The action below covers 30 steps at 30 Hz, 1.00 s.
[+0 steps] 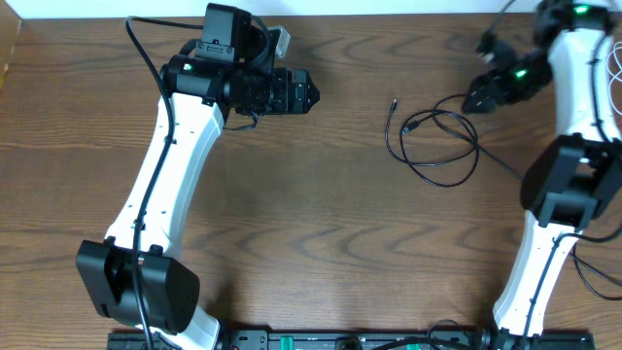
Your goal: Untangle cables
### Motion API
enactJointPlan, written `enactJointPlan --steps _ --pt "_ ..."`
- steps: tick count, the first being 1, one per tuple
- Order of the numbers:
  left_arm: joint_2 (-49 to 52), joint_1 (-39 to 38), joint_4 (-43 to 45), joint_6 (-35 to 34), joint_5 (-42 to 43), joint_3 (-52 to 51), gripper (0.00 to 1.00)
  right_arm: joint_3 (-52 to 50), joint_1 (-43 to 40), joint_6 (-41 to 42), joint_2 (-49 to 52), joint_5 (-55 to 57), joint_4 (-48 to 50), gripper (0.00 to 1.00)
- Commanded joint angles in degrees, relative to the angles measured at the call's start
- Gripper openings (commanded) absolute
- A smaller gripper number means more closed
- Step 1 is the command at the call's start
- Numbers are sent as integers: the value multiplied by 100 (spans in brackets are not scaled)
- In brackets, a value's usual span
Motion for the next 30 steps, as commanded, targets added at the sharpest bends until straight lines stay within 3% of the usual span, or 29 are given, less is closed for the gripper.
enactJointPlan --steps 1,11,17,24,30 --pt "68 -2 9 13 -52 -46 89 -404 273 -195 -151 369 210 76" --pt "68 -2 7 13 -52 -46 89 -1202 660 -195 -151 374 717 75" --pt "68 -2 7 13 -55 -46 89 -1709 754 -188 -151 372 1047 67" --pt "68 -2 7 13 -55 -46 89 -1757 763 225 -153 369 1268 42" --pt "68 -2 7 13 -52 -46 89 -1521 745 577 -192 356 1176 6"
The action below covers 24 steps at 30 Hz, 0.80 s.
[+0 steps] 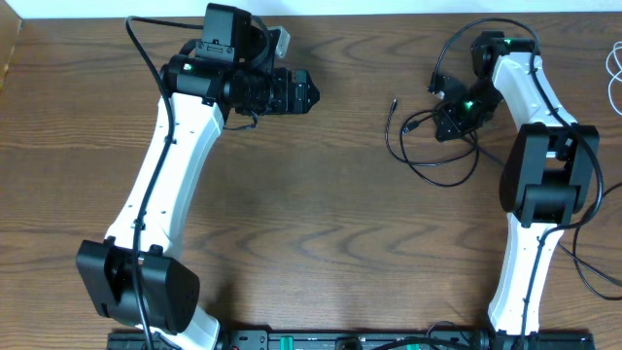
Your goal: Untangle cables
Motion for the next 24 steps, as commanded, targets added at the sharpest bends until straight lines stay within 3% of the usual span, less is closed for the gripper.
enactJointPlan --steps 1,6,11,14,24 --pt "68 -2 7 13 -52 -46 89 341 9 343 -229 -39 -120 1" --pt "68 -2 7 13 -55 -46 89 1239 -190 778 -590 33 -546 1" --pt "68 -2 9 13 -55 -46 89 2013 -697 1727 -1191 579 -522 1" --pt "68 -2 11 13 -55 -46 89 2151 -1217 2476 -1541 1276 -249 1" --pt "68 -2 9 11 -55 -46 89 2017 -2326 3663 -1296 3279 492 1"
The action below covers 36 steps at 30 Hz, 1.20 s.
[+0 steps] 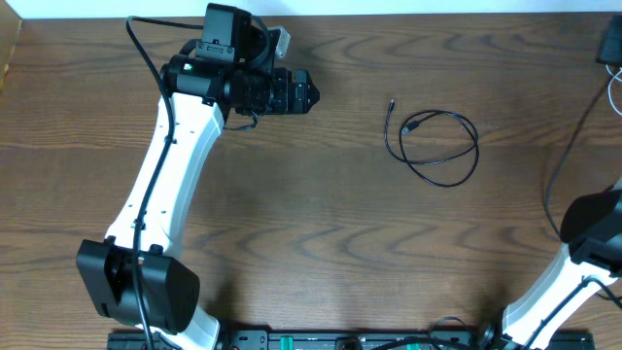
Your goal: Untangle cables
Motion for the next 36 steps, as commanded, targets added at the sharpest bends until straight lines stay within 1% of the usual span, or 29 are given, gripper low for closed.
enactJointPlan --steps 1,9,10,11,12,13,14,21,27,28,32,36 --pt "63 -2 9 11 -55 -46 89 -179 -341 841 330 1145 302 1" --pt "63 -2 9 11 -55 -46 89 -275 -1099 1106 1113 1097 975 1" --pt "63 -2 9 11 -52 -46 89 -275 -1169 1108 1226 1016 1019 10" --pt "63 -2 9 11 -52 -46 89 -275 -1224 1108 1307 859 1014 37" --pt "63 -2 9 11 -52 -46 89 -275 -1257 1104 1351 680 981 81" --pt "63 -2 11 11 -55 -46 89 -275 -1272 1064 1355 459 887 95" --pt "63 -2 11 11 -55 -46 89 -275 -1270 966 1351 254 813 99" --pt "63 -2 11 11 -55 -46 89 -269 -975 444 951 -426 494 99" --pt "63 -2 11 13 -55 -46 89 -269 -385 114 636 -957 -44 99" --pt "63 -2 11 13 -55 -46 89 -271 -179 96 636 -1115 -302 99" --pt "63 -2 9 13 -94 -46 89 -278 223 140 688 -1285 -863 99" --pt "63 0 -13 11 -426 -46 89 -350 579 162 693 -1283 -1263 99"
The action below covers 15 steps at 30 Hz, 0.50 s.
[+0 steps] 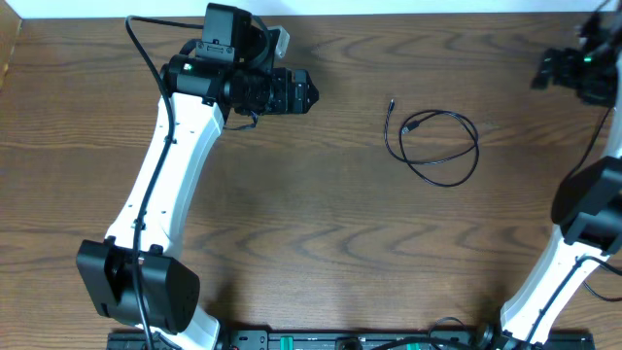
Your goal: Untangle cables
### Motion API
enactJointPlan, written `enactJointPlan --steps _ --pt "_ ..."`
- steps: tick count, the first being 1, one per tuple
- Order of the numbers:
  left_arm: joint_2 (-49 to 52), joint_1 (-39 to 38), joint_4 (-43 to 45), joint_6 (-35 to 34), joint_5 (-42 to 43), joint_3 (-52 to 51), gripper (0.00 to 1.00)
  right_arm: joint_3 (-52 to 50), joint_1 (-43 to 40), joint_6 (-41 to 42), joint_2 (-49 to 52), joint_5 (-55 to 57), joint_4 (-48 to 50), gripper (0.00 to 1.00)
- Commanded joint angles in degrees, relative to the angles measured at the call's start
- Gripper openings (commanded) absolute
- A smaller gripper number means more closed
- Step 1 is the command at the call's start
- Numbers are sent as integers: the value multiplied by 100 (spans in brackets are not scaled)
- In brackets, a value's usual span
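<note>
One thin black cable lies in a loose loop on the wooden table right of centre, its two plug ends at the loop's upper left. My right gripper hovers at the far right back, well away from the loop and blurred, so its jaws cannot be read. A thin dark strand hangs below that arm; I cannot tell whether it is held. My left gripper rests at the back, left of centre, pointing right with its fingers together and nothing in them.
The left arm runs diagonally from the front left base to the back. The right arm's lower links stand at the right edge. The table's back edge runs just behind both grippers.
My right gripper was almost out of view at the top right corner; now it is back in view, further left and lower. The cable loop and the left arm have not moved.
At first my right gripper stood at the loop's upper right, and a strand ran from the loop toward the right arm. Then it was down over the loop's right side. After that it was at the far corner, with only the single loop left.
</note>
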Motion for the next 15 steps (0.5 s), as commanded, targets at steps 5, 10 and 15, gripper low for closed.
enactJointPlan --steps 5,10,15 --pt "63 15 -162 -55 -1213 -46 89 -439 612 -74 -61 -142 -225 87" --pt "63 15 -337 -55 -1731 -46 89 -1346 925 -308 -61 -140 107 74" --pt "63 83 -415 -55 -1980 -46 89 -2114 1152 -317 -61 -11 656 72"
